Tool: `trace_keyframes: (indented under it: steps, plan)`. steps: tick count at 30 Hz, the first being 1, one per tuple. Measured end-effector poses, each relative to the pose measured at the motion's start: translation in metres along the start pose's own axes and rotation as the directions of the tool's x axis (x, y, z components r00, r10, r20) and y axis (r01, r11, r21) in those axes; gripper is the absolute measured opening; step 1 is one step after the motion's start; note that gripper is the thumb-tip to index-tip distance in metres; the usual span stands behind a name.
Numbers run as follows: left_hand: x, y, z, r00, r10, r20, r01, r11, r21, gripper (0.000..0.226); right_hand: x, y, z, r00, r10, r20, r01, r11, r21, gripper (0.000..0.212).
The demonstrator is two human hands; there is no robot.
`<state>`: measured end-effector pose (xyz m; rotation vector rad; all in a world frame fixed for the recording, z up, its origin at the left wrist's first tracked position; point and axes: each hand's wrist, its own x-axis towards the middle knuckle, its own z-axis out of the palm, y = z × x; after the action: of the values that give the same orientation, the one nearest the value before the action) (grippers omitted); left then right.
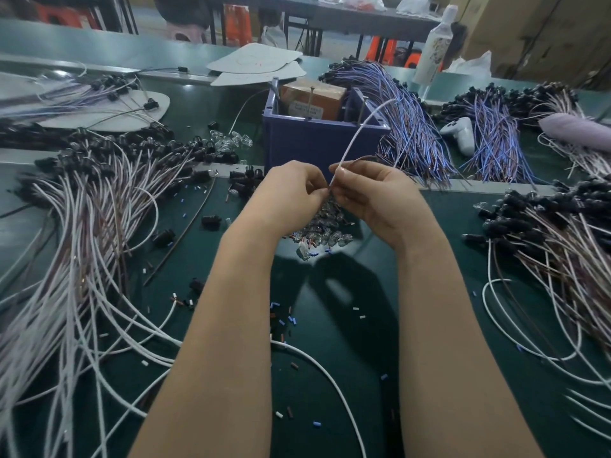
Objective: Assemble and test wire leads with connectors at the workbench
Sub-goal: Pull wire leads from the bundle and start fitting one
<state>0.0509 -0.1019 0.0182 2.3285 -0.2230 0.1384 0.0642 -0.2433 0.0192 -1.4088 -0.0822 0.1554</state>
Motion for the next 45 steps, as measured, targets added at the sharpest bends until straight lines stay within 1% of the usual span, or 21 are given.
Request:
trace_keyframes:
  steps: [5, 10, 13, 16, 19, 21, 22, 24, 26, 28, 29, 32, 34, 36, 38, 40, 41, 42, 43, 44, 45]
  plan:
    - [0.0, 0.0, -0.001, 1.0, -0.015, -0.009, 0.014, 0.991, -0.134, 0.02, 0.002, 0.002, 0.003, 0.993, -0.061, -0.098, 0.057, 0.997, -0.042, 0.012]
    - [0.0, 0.001, 0.006, 0.999, 0.012, -0.044, -0.023, 0.963, -0.268, 0.013, 0.004, 0.002, 0.005, 0.989, -0.072, -0.127, 0.069, 0.997, -0.023, 0.016]
    - [0.001, 0.002, 0.009, 0.996, 0.032, -0.08, -0.054, 0.951, -0.303, 0.012, 0.004, 0.002, 0.008, 0.983, -0.077, -0.166, 0.085, 0.996, 0.04, 0.02]
    - [0.001, 0.002, 0.006, 0.996, 0.035, -0.08, -0.056, 0.959, -0.276, 0.018, 0.004, -0.001, -0.001, 0.955, -0.044, -0.293, 0.094, 0.983, 0.156, 0.019]
    - [0.002, -0.007, 0.0, 0.984, -0.111, -0.141, 0.08, 0.975, -0.206, 0.02, 0.003, -0.005, -0.018, 0.904, 0.024, -0.426, 0.133, 0.932, 0.336, 0.015]
    - [0.002, -0.011, 0.0, 0.958, -0.241, -0.157, 0.223, 0.967, -0.122, 0.016, 0.004, -0.006, -0.018, 0.896, 0.037, -0.442, 0.159, 0.903, 0.399, 0.015]
    - [0.0, -0.01, 0.0, 0.956, -0.259, -0.136, 0.256, 0.966, -0.041, 0.019, 0.004, -0.006, -0.013, 0.904, 0.036, -0.426, 0.162, 0.894, 0.418, 0.014]
    - [0.0, -0.005, 0.003, 0.98, -0.197, -0.023, 0.197, 0.979, 0.048, 0.027, 0.005, -0.006, -0.001, 0.924, 0.036, -0.381, 0.153, 0.877, 0.455, 0.013]
    - [-0.002, 0.009, 0.007, 0.989, -0.103, 0.104, 0.112, 0.99, -0.081, 0.034, 0.006, -0.005, 0.012, 0.937, 0.044, -0.348, 0.147, 0.852, 0.502, 0.013]
    - [-0.001, 0.026, 0.014, 0.983, -0.079, 0.167, 0.137, 0.916, -0.376, 0.041, 0.007, -0.004, 0.021, 0.939, 0.052, -0.339, 0.137, 0.85, 0.509, 0.017]
    - [0.001, 0.033, 0.019, 0.985, -0.093, 0.143, 0.153, 0.858, -0.491, 0.041, 0.007, -0.002, 0.024, 0.94, 0.056, -0.338, 0.126, 0.861, 0.492, 0.017]
    - [0.005, 0.048, 0.033, 0.979, -0.193, -0.06, 0.114, 0.773, -0.625, 0.036, 0.005, 0.0, 0.036, 0.945, 0.057, -0.323, 0.11, 0.872, 0.476, 0.015]
    - [0.006, 0.049, 0.038, 0.948, -0.266, -0.174, 0.05, 0.664, -0.746, 0.027, 0.004, 0.0, 0.041, 0.948, 0.071, -0.31, 0.104, 0.852, 0.513, 0.014]
    - [0.007, 0.045, 0.036, 0.917, -0.341, -0.204, 0.003, 0.52, -0.854, 0.024, 0.004, 0.0, 0.048, 0.958, 0.092, -0.272, 0.077, 0.83, 0.552, 0.005]
    - [0.009, 0.038, 0.032, 0.884, -0.403, -0.238, -0.039, 0.443, -0.896, 0.023, 0.006, 0.002, 0.054, 0.961, 0.127, -0.246, 0.027, 0.84, 0.542, 0.012]
    - [0.01, 0.031, 0.028, 0.851, -0.432, -0.298, -0.069, 0.471, -0.879, 0.022, 0.004, 0.003, 0.056, 0.965, 0.159, -0.207, -0.052, 0.894, 0.445, 0.011]
    - [0.01, 0.027, 0.025, 0.838, -0.437, -0.327, -0.083, 0.49, -0.868, 0.022, 0.002, 0.001, 0.053, 0.973, 0.158, -0.168, -0.096, 0.939, 0.329, 0.012]
    - [0.009, 0.022, 0.021, 0.827, -0.44, -0.349, -0.097, 0.5, -0.86, 0.022, -0.001, -0.003, 0.048, 0.983, 0.144, -0.116, -0.127, 0.982, 0.139, 0.017]
    - [0.009, 0.018, 0.016, 0.818, -0.444, -0.366, -0.103, 0.513, -0.852, 0.023, -0.004, -0.008, 0.039, 0.991, 0.112, -0.077, -0.12, 0.987, -0.11, 0.022]
    - [0.009, 0.013, 0.011, 0.81, -0.444, -0.382, -0.101, 0.538, -0.837, 0.024, -0.007, -0.014, 0.031, 0.997, 0.048, -0.066, -0.068, 0.936, -0.346, 0.024]
    - [0.009, 0.009, 0.007, 0.81, -0.437, -0.392, -0.089, 0.569, -0.817, 0.025, -0.009, -0.02, 0.022, 0.994, -0.068, -0.084, 0.015, 0.854, -0.52, 0.024]
